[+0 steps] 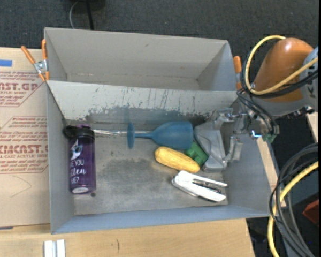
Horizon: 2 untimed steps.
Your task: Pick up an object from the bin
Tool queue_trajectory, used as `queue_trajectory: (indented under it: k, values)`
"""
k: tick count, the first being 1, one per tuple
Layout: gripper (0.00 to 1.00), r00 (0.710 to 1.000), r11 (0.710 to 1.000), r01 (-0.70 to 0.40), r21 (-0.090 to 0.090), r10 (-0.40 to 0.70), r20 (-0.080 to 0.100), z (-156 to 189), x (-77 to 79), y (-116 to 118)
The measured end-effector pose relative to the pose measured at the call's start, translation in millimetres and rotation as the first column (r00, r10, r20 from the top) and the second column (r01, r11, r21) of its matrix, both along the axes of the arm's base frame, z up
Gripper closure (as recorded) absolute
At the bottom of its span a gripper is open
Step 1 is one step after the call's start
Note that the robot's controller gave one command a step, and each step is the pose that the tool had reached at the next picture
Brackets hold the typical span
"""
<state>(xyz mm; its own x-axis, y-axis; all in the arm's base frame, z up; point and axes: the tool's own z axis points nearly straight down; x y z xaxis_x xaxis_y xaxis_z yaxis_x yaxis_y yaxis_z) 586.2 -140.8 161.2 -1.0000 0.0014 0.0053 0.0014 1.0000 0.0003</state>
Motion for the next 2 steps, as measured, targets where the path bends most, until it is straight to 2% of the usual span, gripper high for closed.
queue_trajectory:
  k: [1, 2]
  values:
    - [0.00, 1.000, 1.000, -0.001, -0.001, 0.001, 0.007, 4.8, 1.7, 0.4]
    - [0.00, 1.000, 1.000, 0.014, -0.002, -0.014, 0.012, -43.6, -44.5, 30.3]
